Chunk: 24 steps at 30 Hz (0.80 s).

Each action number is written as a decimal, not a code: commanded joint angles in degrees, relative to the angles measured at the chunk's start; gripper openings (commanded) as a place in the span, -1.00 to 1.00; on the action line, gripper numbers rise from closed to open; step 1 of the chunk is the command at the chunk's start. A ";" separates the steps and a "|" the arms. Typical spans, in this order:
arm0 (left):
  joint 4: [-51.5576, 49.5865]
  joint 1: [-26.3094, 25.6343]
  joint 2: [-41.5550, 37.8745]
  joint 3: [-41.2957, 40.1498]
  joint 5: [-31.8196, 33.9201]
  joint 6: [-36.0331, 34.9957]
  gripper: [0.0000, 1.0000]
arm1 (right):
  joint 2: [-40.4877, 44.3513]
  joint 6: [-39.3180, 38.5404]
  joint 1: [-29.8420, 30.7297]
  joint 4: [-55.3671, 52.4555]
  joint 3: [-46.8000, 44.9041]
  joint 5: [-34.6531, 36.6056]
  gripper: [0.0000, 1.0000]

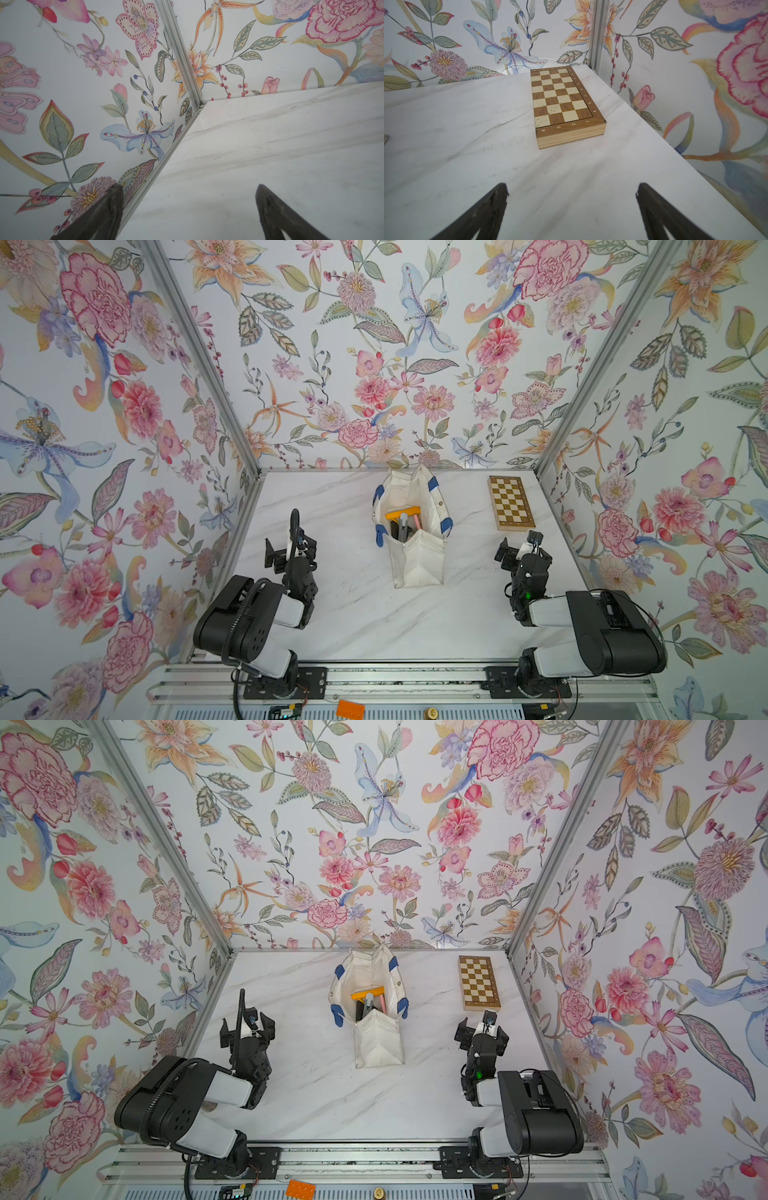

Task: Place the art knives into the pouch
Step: Reset both arms

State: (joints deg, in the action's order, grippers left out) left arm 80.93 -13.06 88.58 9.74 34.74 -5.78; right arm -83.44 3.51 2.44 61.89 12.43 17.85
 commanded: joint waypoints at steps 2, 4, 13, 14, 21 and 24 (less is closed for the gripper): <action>3.84 3.30 -1.40 -1.17 -11.15 3.98 0.99 | -6.58 -6.29 0.92 6.32 3.19 -8.60 0.98; 4.79 6.02 2.16 -0.33 -17.29 4.74 0.99 | -4.52 -5.77 1.42 1.67 3.64 -7.61 0.98; 3.25 7.39 0.57 1.07 -19.23 5.68 0.99 | -5.33 -4.91 -0.50 1.94 4.23 -11.43 0.98; 2.58 7.26 0.55 1.07 -19.27 5.56 0.99 | -5.22 -4.93 -0.50 1.63 4.26 -11.44 0.98; 4.56 5.54 2.48 -0.38 -17.69 3.94 0.99 | -5.24 -4.91 -0.50 1.74 4.31 -11.41 0.98; 4.60 5.50 2.48 -0.40 -17.69 3.94 0.99 | -5.24 -4.96 -0.50 1.75 4.27 -11.41 0.98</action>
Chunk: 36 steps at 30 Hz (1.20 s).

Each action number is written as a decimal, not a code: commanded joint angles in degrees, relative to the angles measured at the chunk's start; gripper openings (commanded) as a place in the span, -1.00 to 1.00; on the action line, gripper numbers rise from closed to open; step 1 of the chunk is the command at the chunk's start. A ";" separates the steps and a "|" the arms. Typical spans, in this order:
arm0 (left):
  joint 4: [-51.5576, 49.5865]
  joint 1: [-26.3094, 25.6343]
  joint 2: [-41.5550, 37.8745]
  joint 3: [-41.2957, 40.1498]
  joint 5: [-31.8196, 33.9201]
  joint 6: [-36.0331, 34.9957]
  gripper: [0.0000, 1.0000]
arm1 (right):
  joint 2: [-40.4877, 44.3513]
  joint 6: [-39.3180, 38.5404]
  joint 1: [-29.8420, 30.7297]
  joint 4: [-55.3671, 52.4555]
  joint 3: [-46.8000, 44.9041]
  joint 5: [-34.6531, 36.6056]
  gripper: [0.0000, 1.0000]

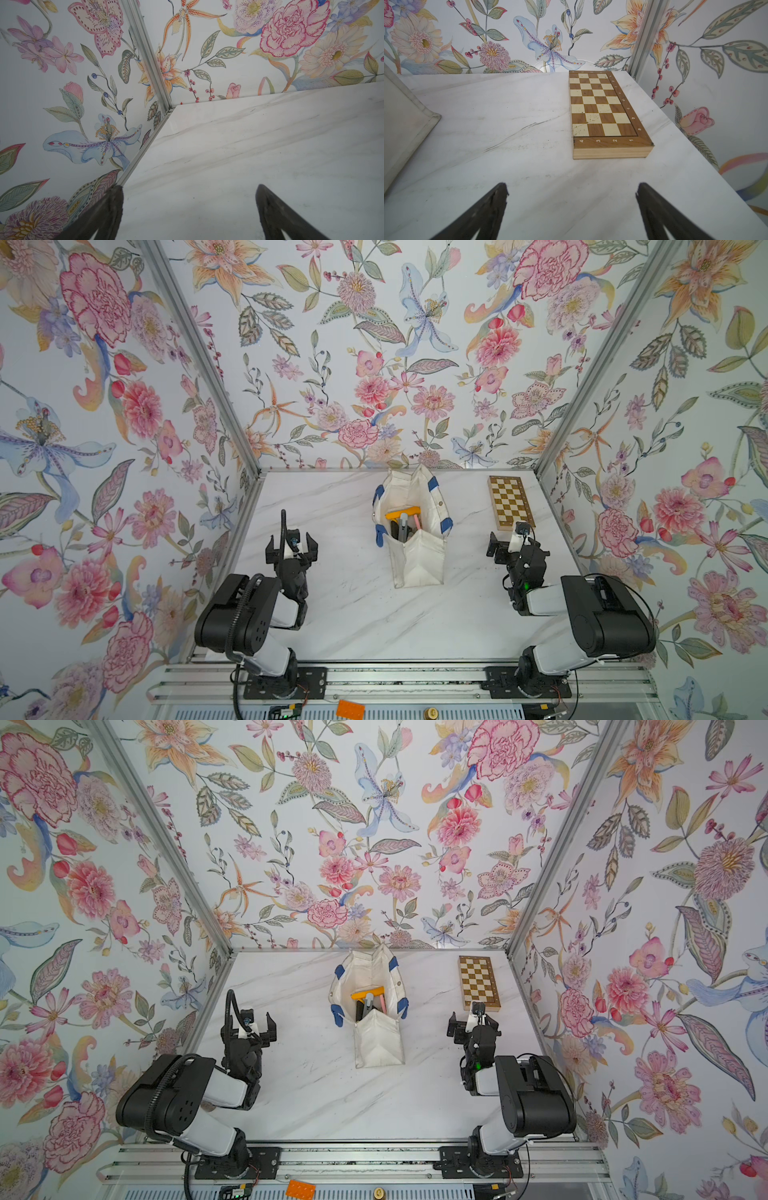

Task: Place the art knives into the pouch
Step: Reset both arms

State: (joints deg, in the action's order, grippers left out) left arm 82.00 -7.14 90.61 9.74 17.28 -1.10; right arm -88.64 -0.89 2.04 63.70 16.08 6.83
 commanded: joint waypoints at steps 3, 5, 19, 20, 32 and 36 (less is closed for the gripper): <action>3.28 -0.37 0.45 -0.33 -0.23 -0.72 0.99 | -0.04 -0.52 -0.10 -0.07 0.58 -0.41 0.98; 3.39 -0.35 0.45 -0.33 -0.27 -0.74 0.99 | -0.13 -0.53 -0.11 -0.07 0.61 -0.41 0.98; 2.82 -0.31 0.36 -0.16 -0.37 -0.57 0.99 | -0.04 -0.52 -0.11 -0.08 0.56 -0.41 0.98; 2.82 -0.29 0.36 -0.16 -0.36 -0.57 0.99 | 0.00 -0.56 -0.11 -0.08 0.62 -0.40 0.98; 3.01 -0.37 0.36 -0.16 -0.33 -0.57 0.99 | -0.03 -0.52 -0.11 -0.07 0.61 -0.41 0.98; 3.01 -0.31 0.36 -0.16 -0.32 -0.57 0.99 | -0.04 -0.59 -0.11 -0.07 0.57 -0.41 0.98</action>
